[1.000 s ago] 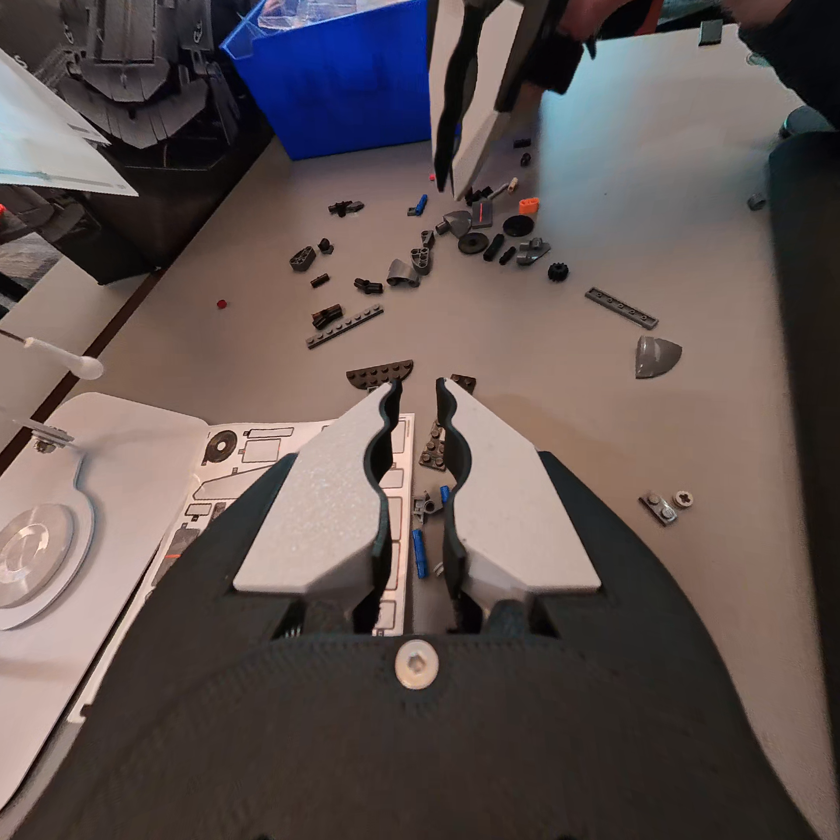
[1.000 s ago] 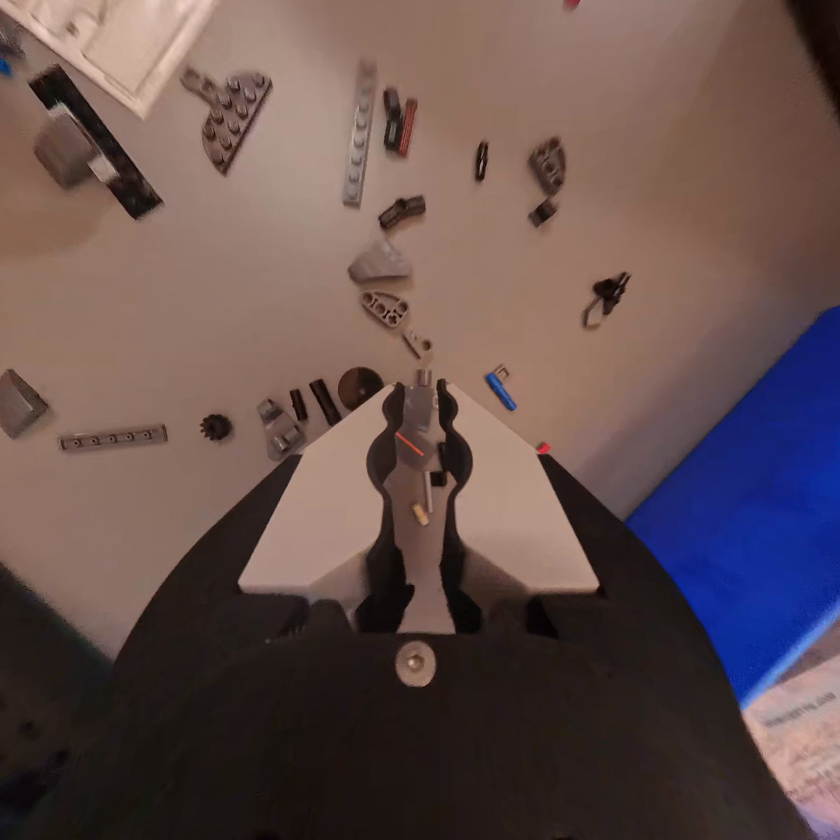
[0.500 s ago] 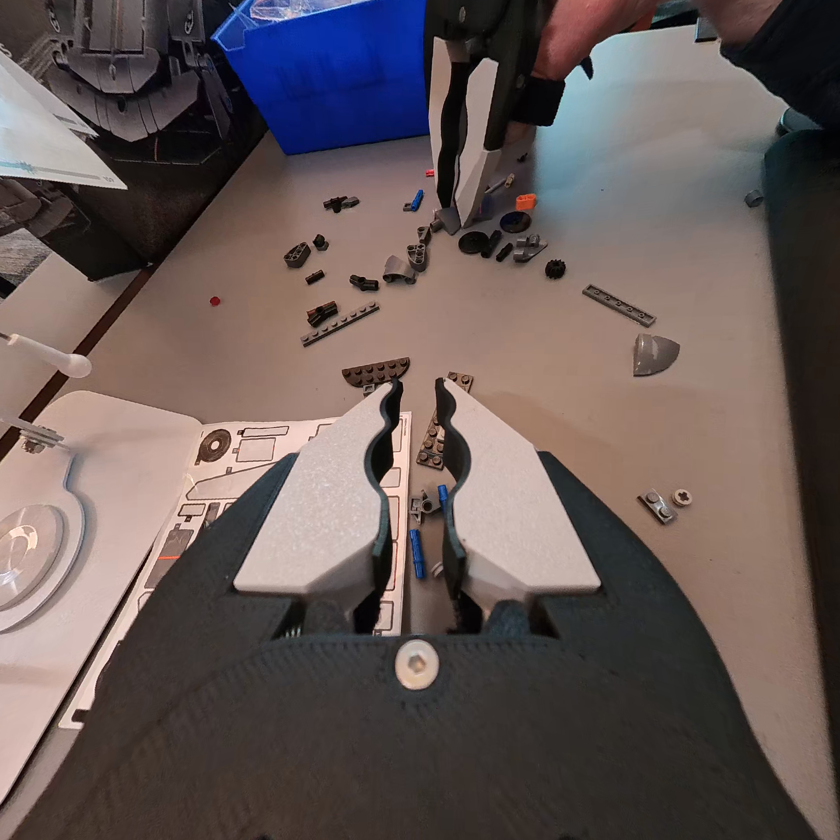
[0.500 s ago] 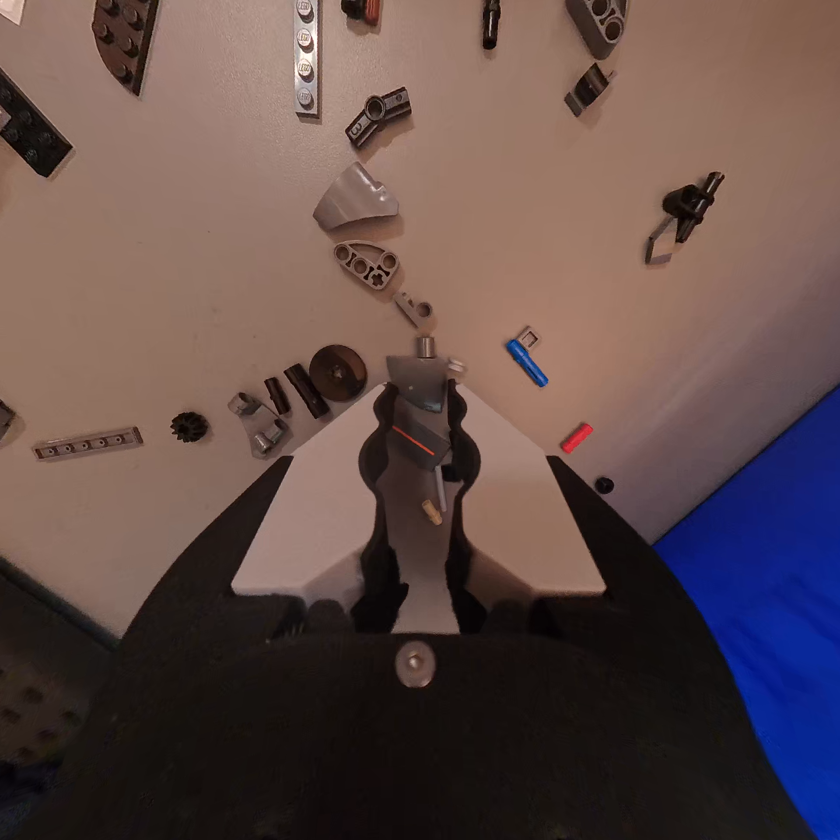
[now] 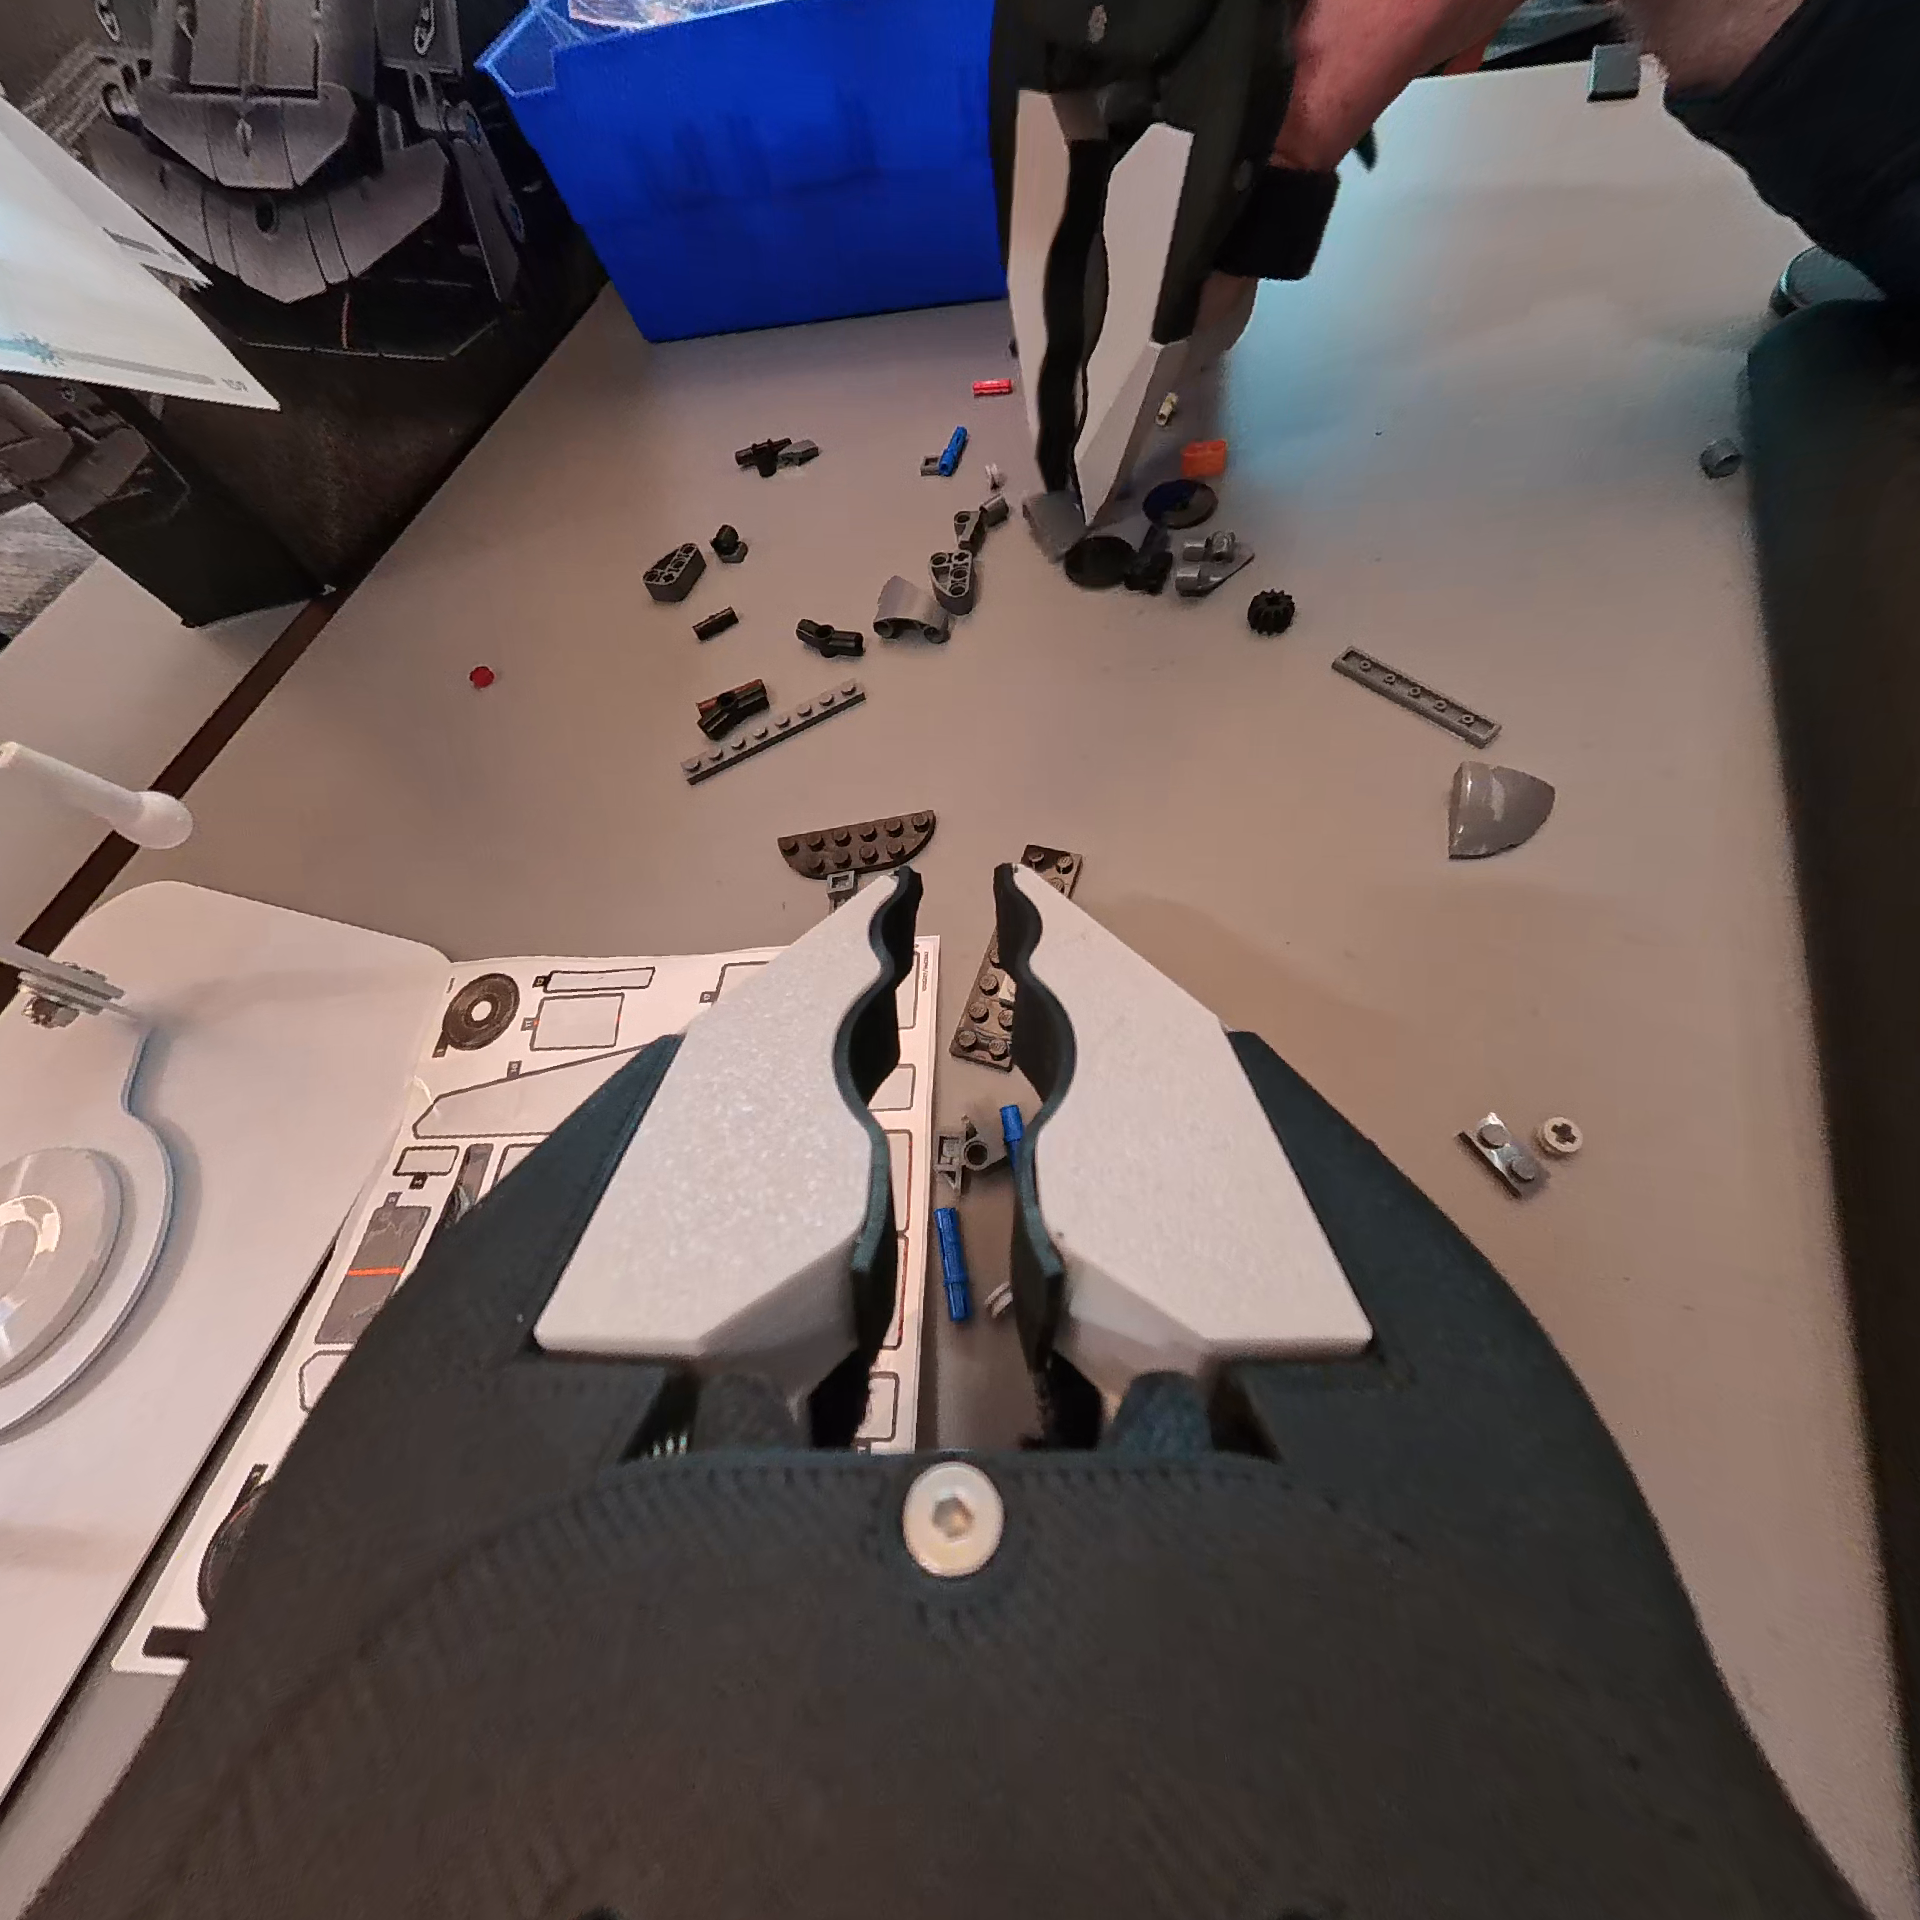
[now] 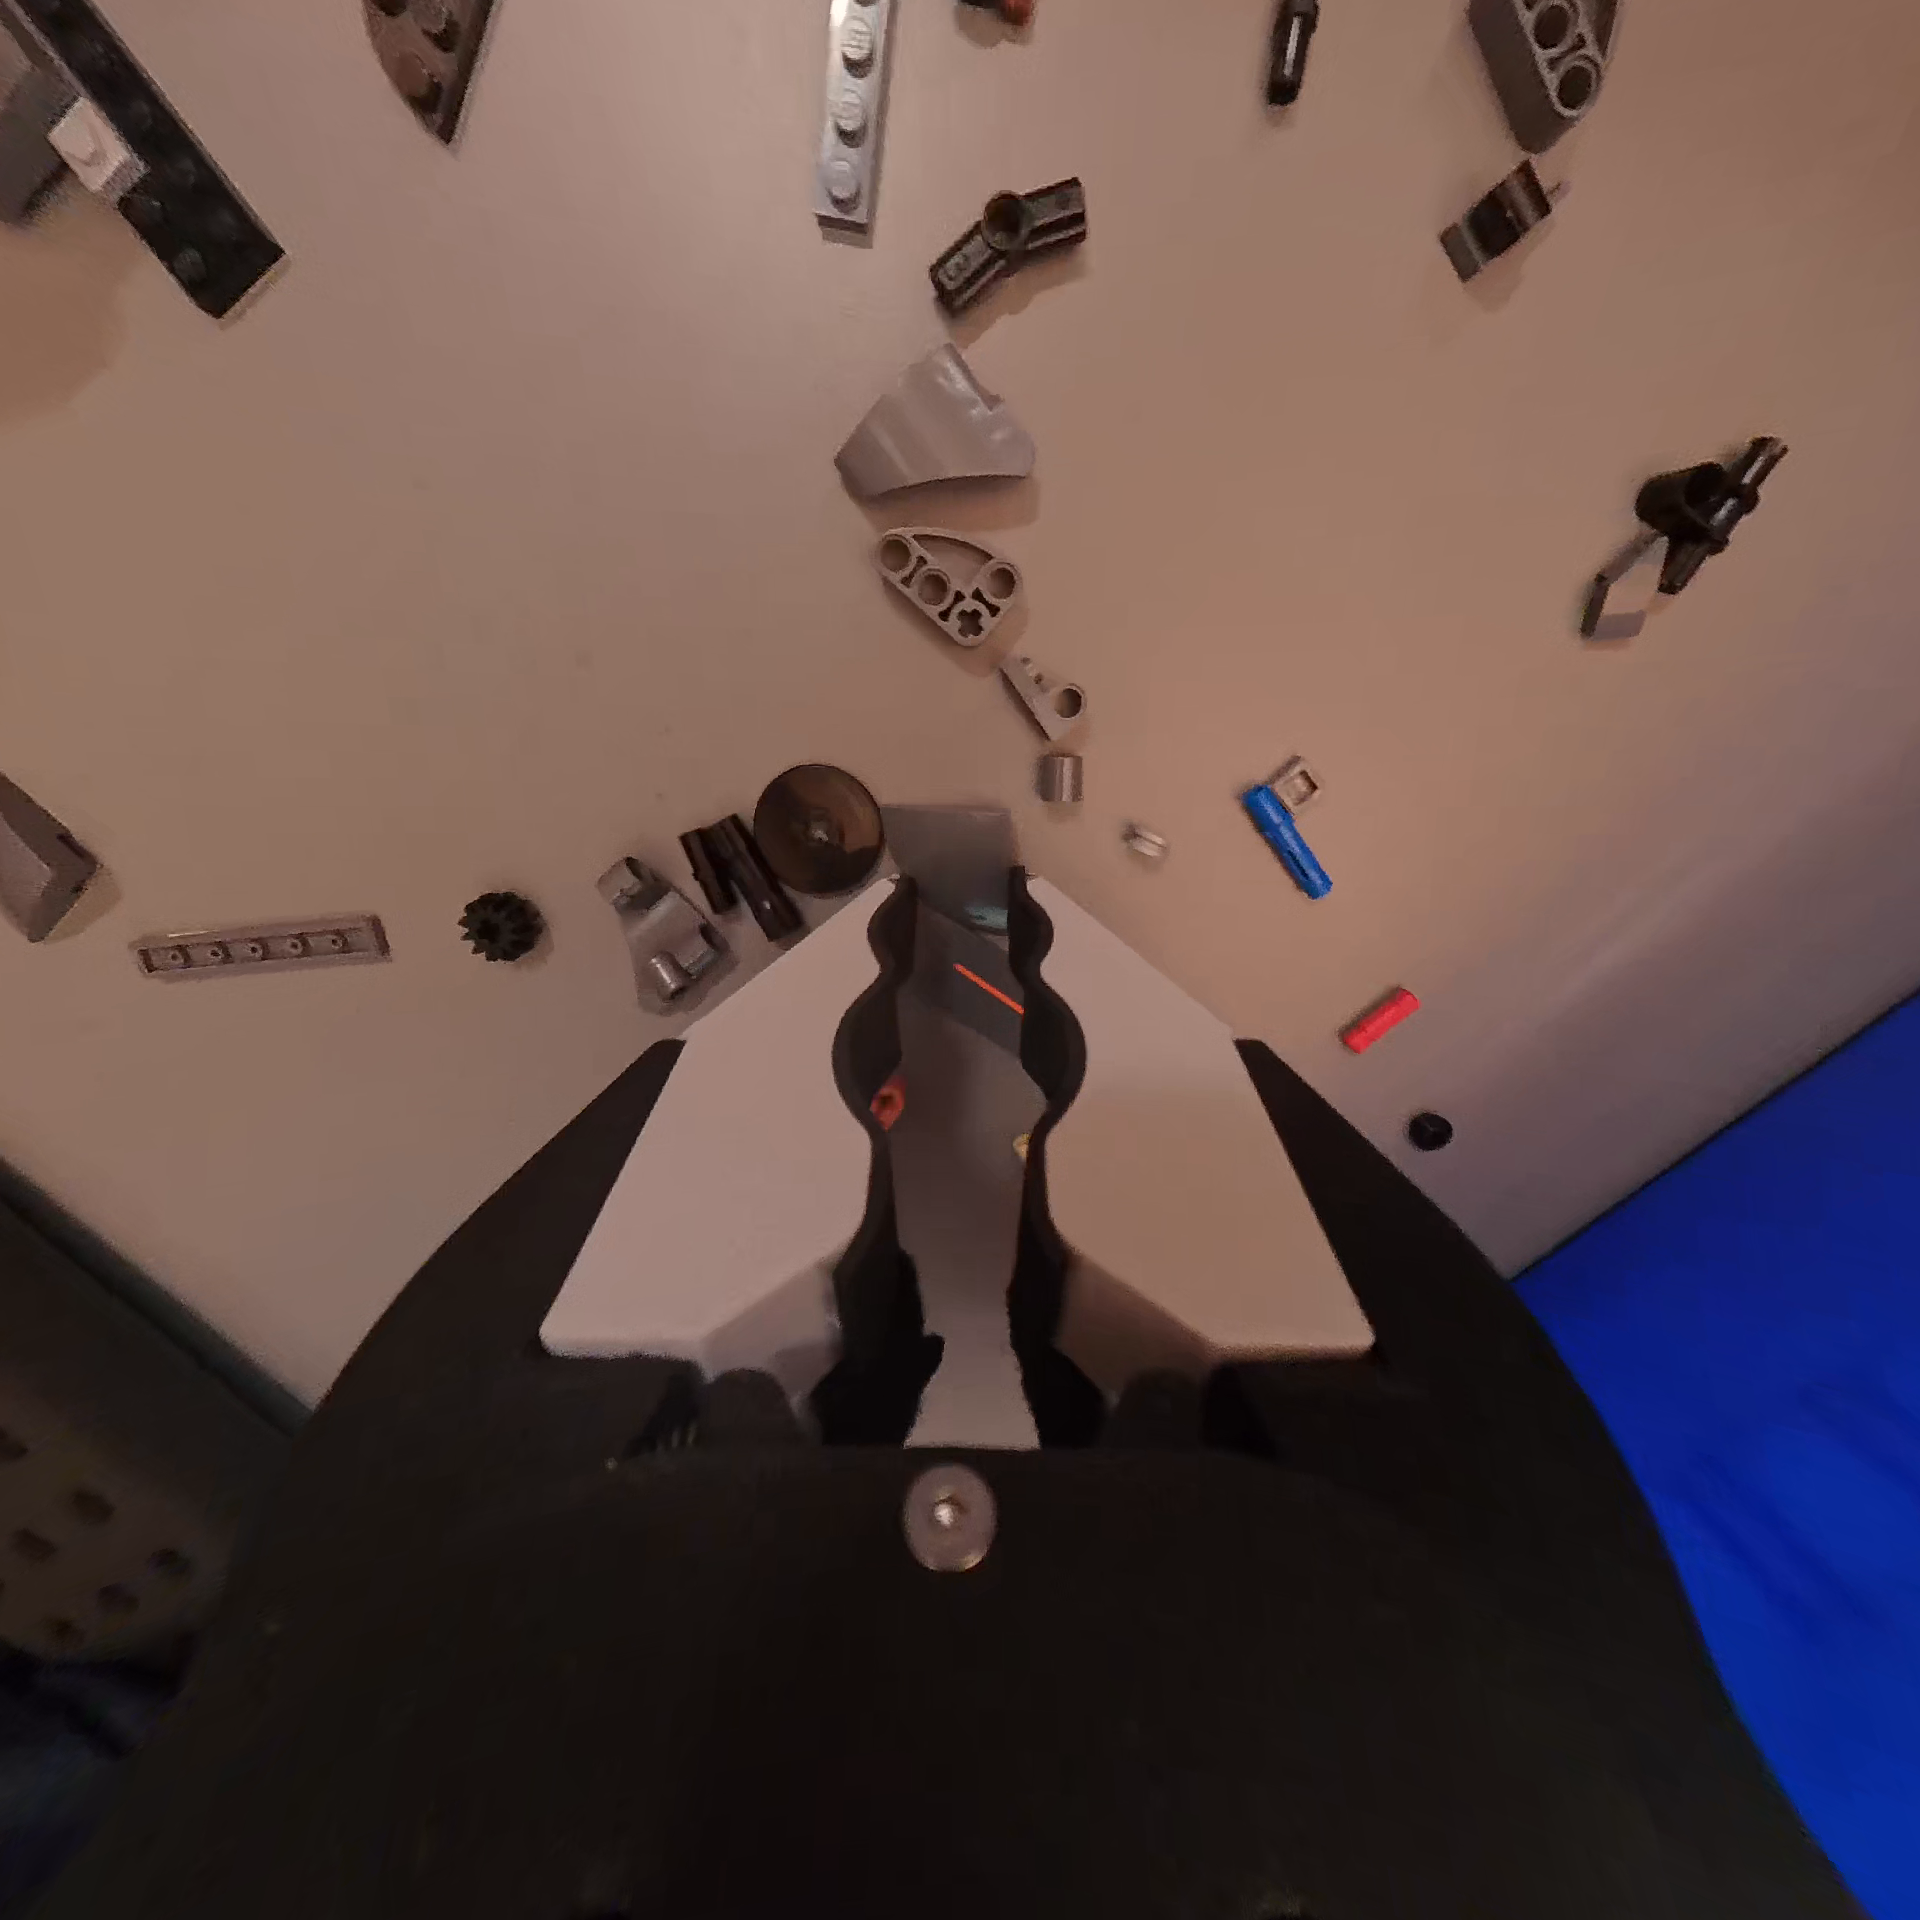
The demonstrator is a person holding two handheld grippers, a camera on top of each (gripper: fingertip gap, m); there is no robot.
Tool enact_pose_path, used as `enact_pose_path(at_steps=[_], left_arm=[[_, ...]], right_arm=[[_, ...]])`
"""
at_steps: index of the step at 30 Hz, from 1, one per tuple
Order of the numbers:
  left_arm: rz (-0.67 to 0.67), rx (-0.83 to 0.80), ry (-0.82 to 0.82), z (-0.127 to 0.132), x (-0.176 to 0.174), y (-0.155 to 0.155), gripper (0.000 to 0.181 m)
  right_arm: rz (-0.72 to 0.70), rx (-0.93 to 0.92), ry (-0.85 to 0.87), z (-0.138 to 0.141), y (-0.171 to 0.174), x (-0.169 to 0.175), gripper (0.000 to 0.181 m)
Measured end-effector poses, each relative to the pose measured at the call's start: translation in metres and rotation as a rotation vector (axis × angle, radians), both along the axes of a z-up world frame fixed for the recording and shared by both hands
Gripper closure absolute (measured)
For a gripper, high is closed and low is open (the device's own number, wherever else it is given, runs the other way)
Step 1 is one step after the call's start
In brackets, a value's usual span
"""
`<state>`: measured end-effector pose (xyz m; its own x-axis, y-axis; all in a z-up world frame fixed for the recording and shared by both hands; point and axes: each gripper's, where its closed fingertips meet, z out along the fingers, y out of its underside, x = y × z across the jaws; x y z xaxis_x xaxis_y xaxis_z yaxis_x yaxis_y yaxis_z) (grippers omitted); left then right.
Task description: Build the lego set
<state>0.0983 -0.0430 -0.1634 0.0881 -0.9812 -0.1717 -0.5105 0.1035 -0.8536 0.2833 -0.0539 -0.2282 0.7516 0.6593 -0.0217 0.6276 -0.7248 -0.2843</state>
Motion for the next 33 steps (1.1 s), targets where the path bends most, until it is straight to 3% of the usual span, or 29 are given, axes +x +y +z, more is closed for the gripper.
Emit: enact_pose_path(at_steps=[3,33], left_arm=[[0.0,-0.006,-0.003,0.0,0.0,0.0,0.168],[0.004,-0.025,-0.002,-0.002,-0.003,0.002,0.169]], right_arm=[[0.051,-0.014,0.046,0.001,-0.005,-0.013,0.174],[0.254,-0.01,0.136,0.001,-0.015,-0.062,0.176]])
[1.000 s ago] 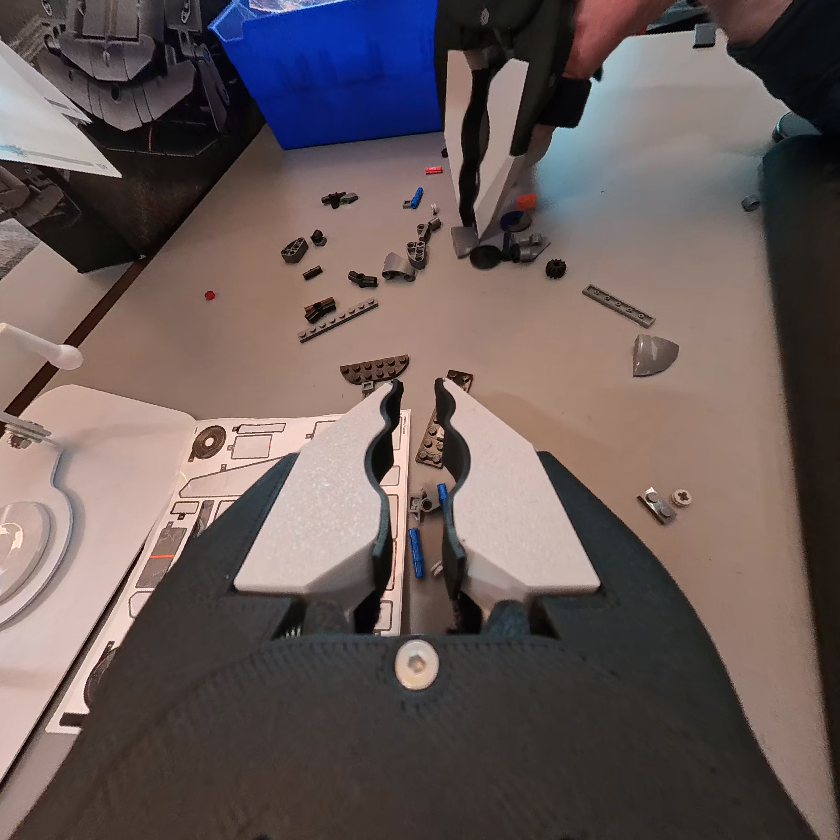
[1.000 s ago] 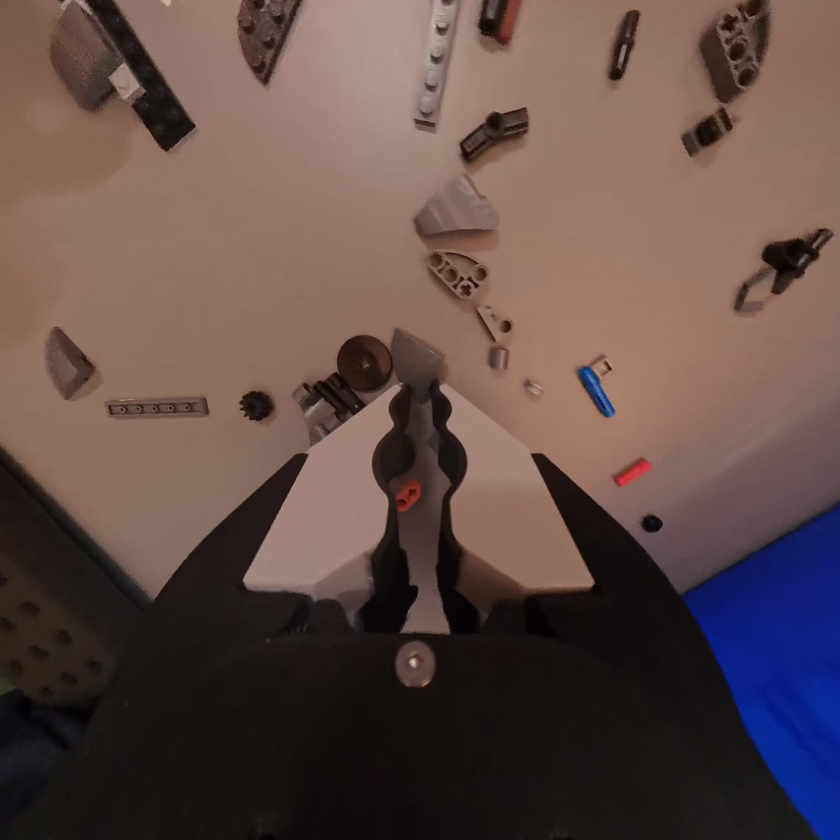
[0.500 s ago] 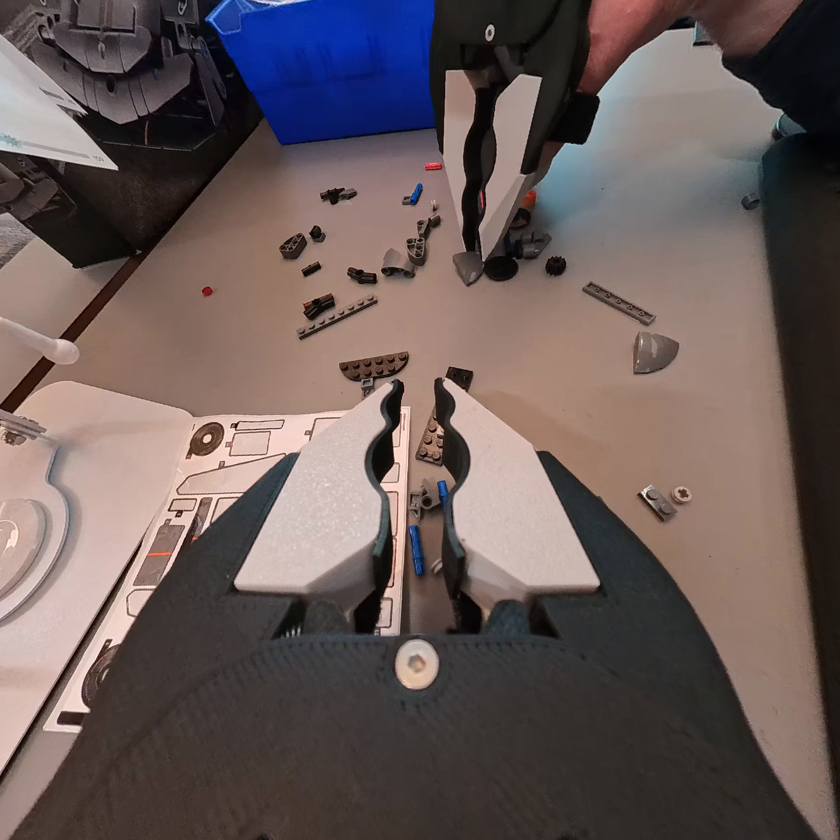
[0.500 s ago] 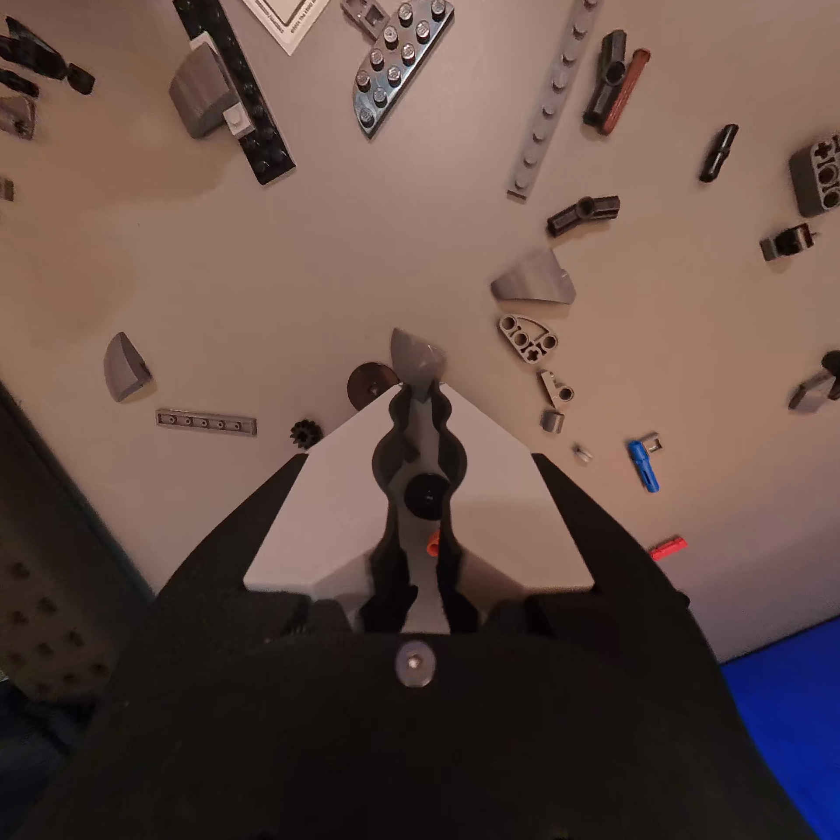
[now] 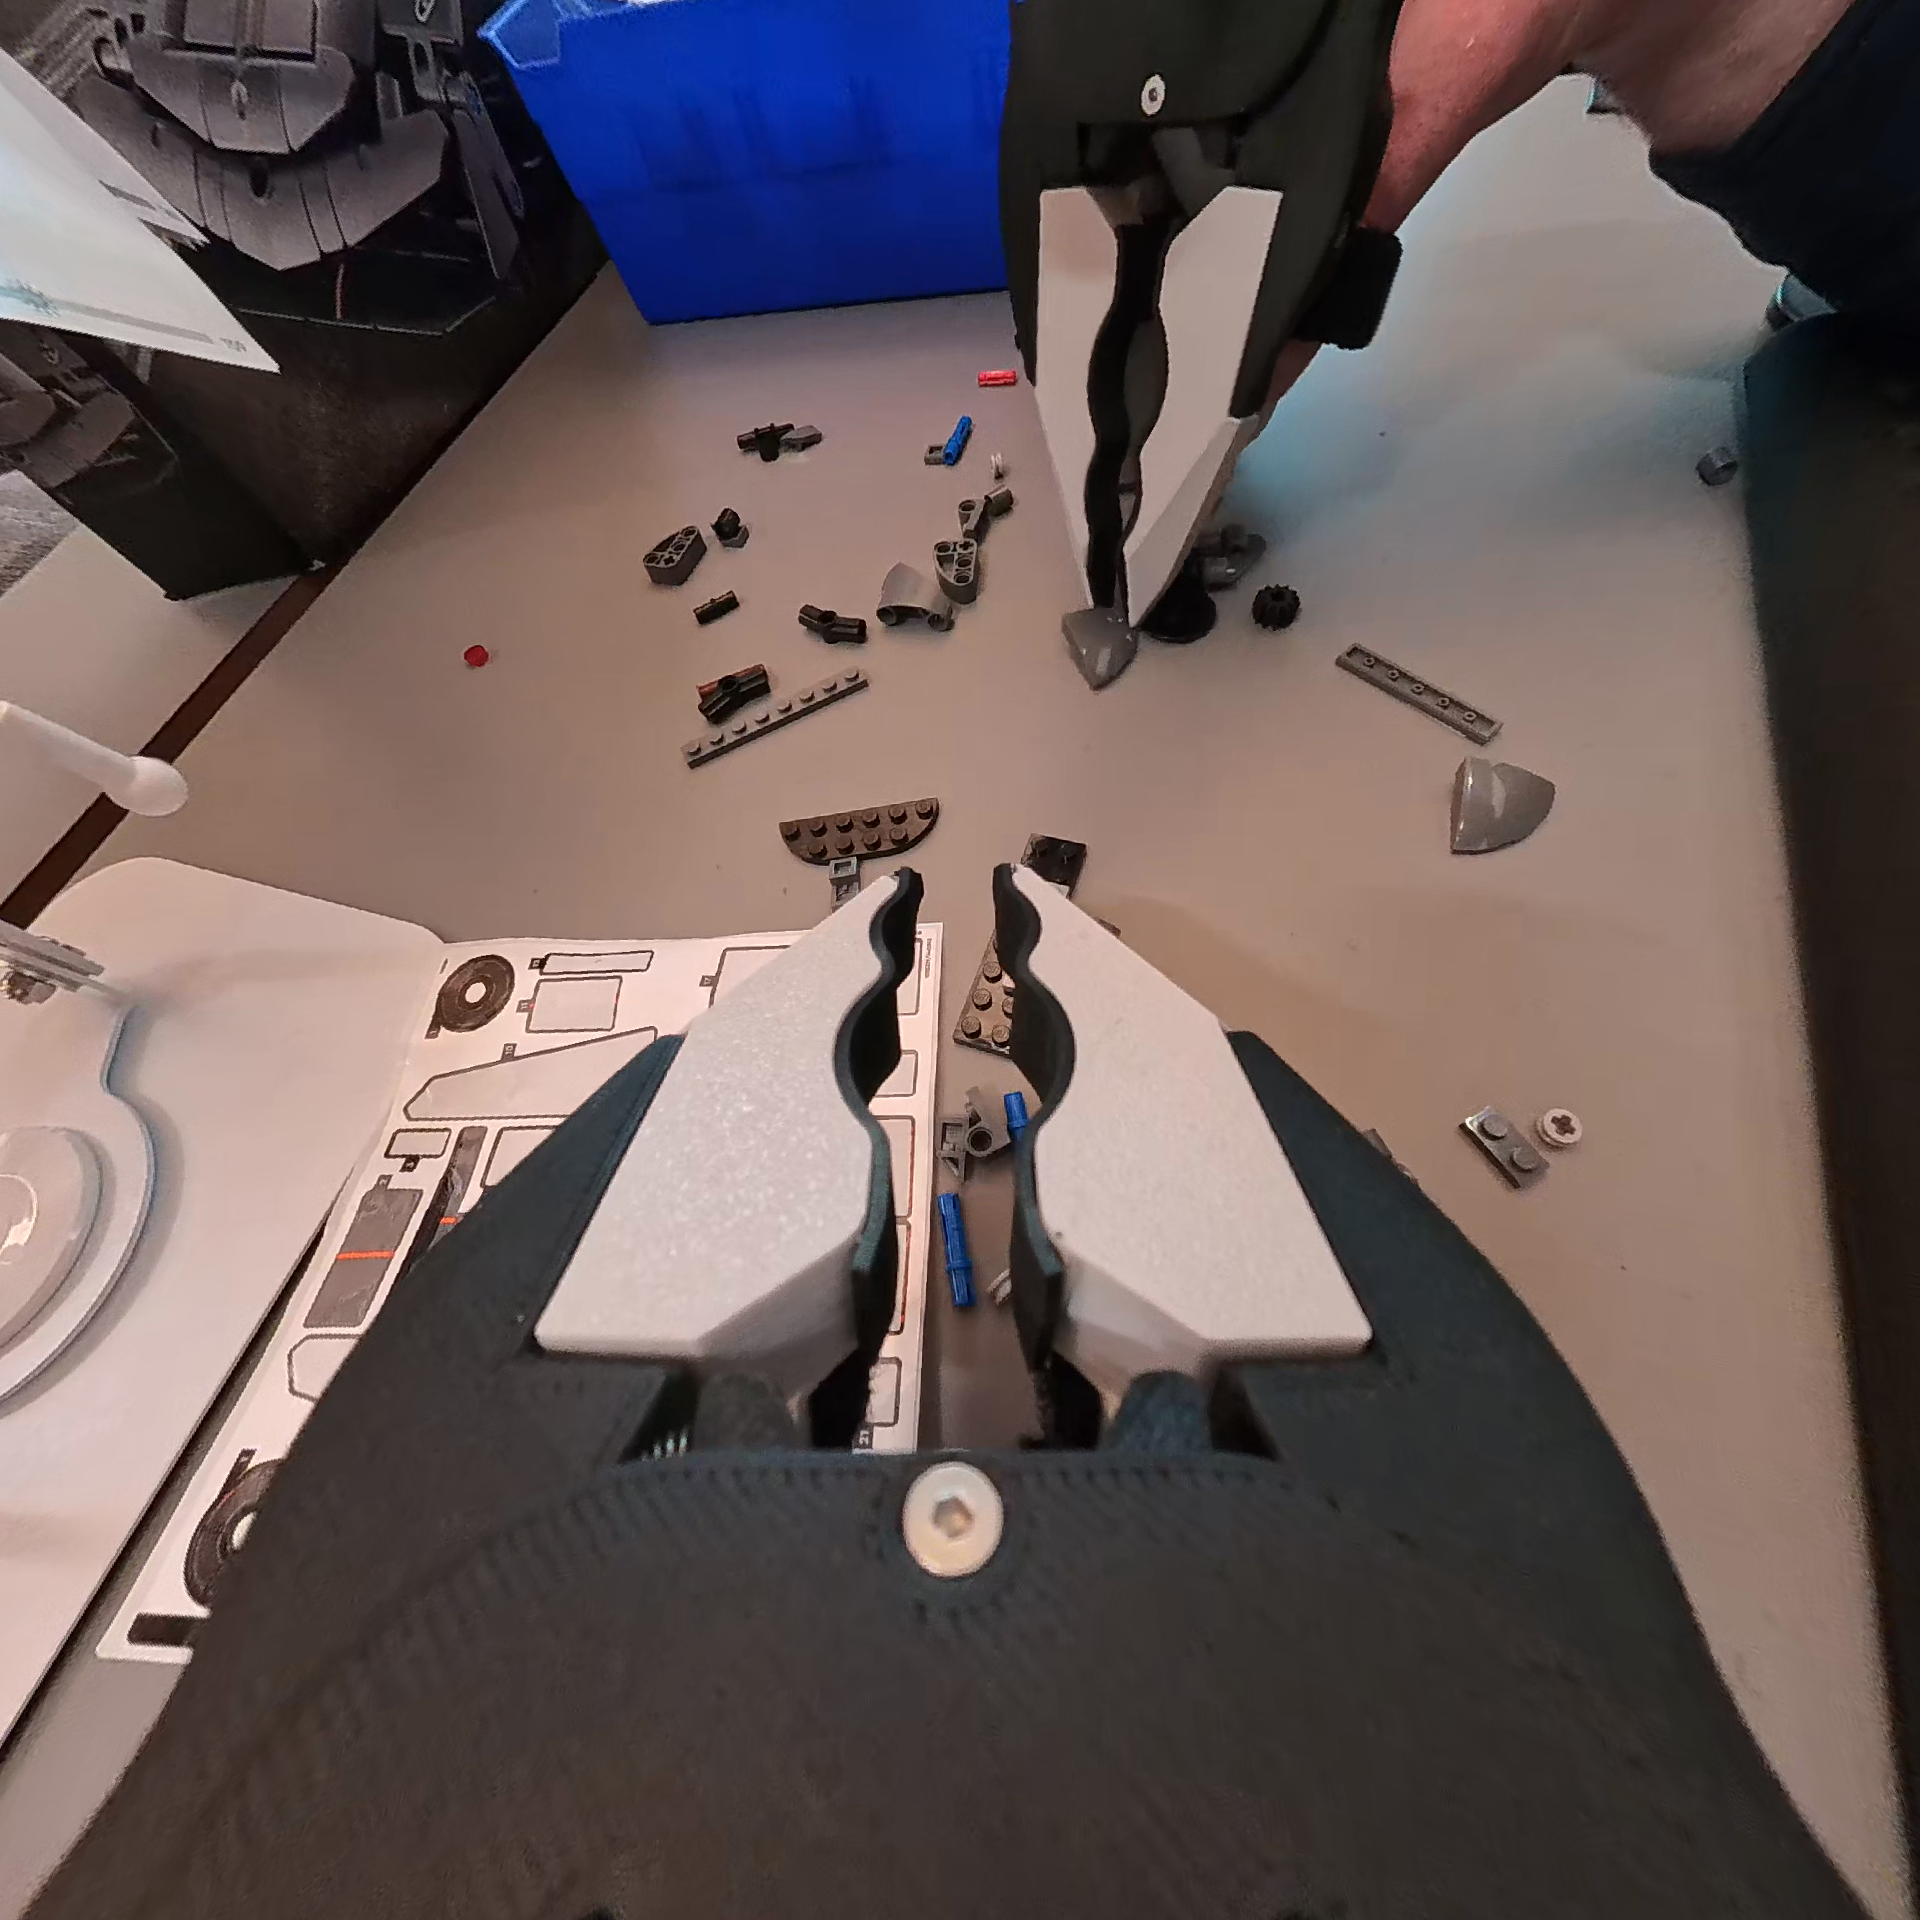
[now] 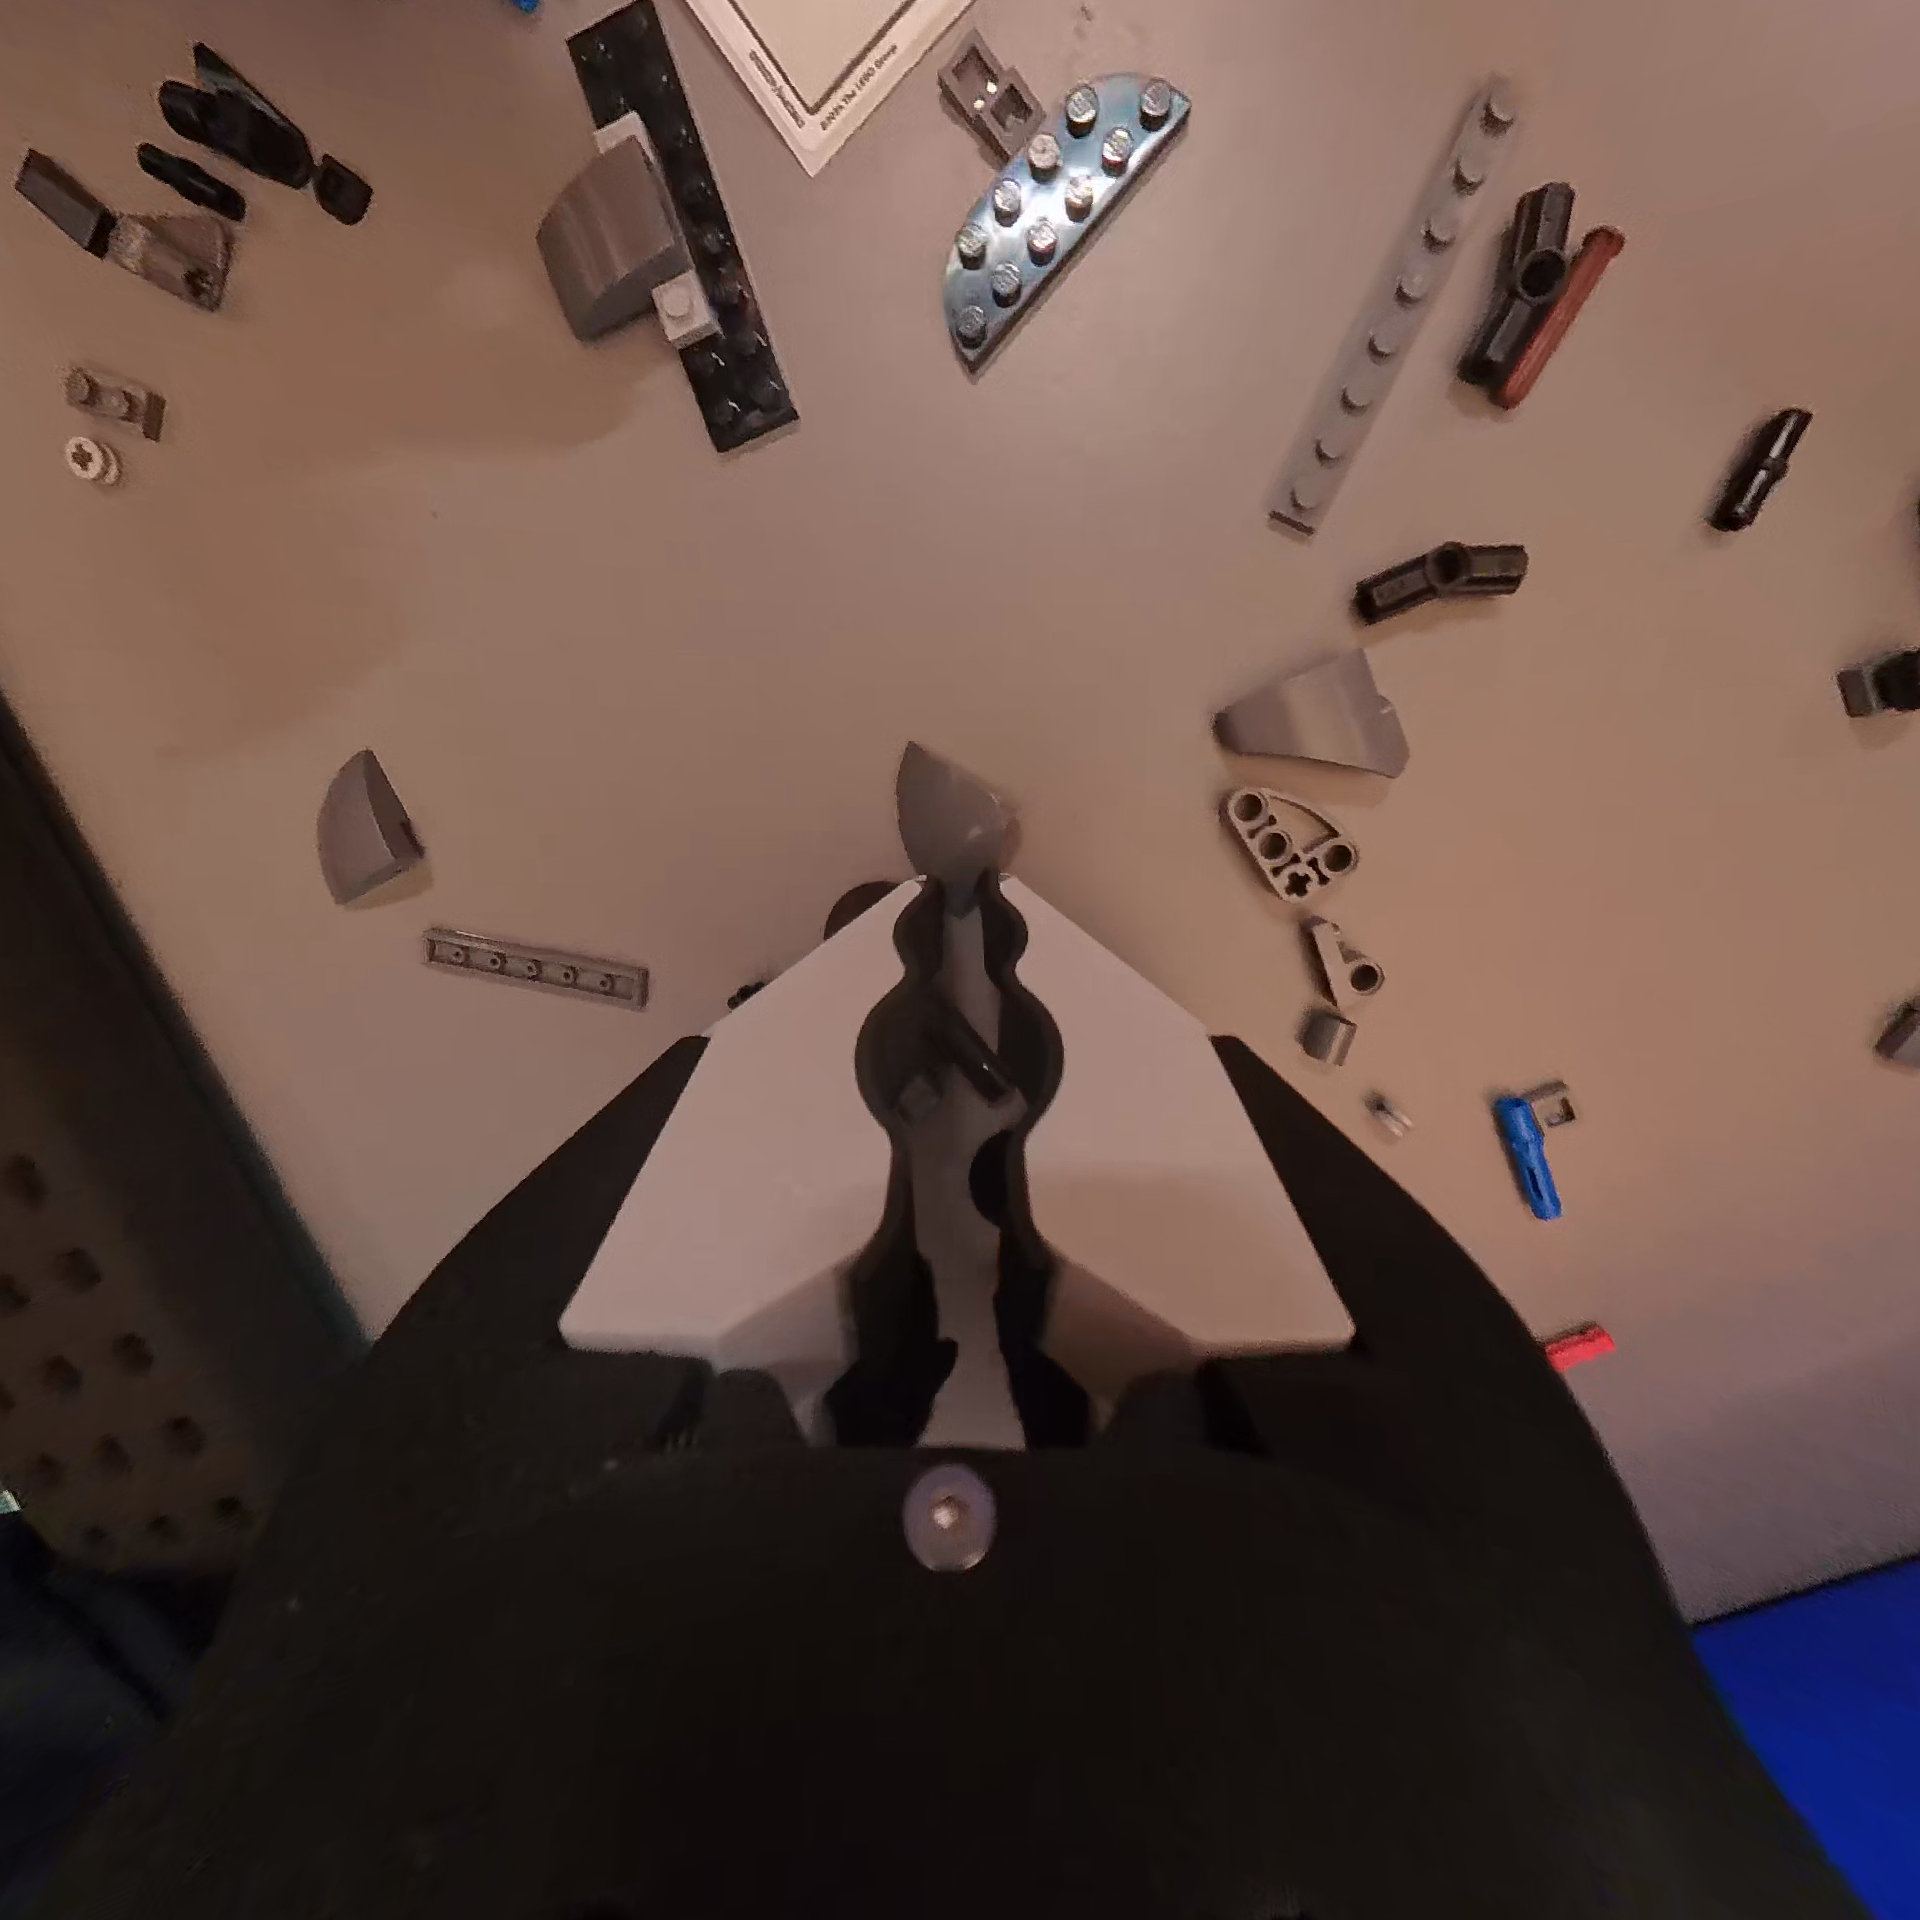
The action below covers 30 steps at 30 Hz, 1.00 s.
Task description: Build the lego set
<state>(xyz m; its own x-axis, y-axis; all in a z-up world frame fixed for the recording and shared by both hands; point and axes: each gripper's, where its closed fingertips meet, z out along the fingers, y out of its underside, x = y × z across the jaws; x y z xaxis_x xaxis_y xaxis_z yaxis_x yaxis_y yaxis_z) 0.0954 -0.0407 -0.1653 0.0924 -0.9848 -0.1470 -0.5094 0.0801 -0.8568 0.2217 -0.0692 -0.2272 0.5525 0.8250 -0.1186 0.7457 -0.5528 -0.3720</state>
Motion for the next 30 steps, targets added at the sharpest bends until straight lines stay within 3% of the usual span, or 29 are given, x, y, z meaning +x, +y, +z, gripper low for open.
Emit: enact_pose_path(at_steps=[9,18,22,30], left_arm=[[0.023,-0.014,-0.016,0.003,-0.006,0.006,0.169],[0.02,-0.028,0.011,-0.003,-0.005,0.005,0.169],[0.0,-0.048,0.018,-0.005,-0.003,0.002,0.167],[-0.081,-0.068,0.071,-0.017,0.005,-0.016,0.162]], right_arm=[[0.046,-0.004,0.056,0.003,-0.003,-0.014,0.172],[-0.138,0.221,0.171,0.042,0.041,0.002,0.162],[-0.096,0.279,0.229,0.05,0.047,-0.019,0.162],[-0.051,0.236,0.156,0.015,0.064,-0.062,0.157]])
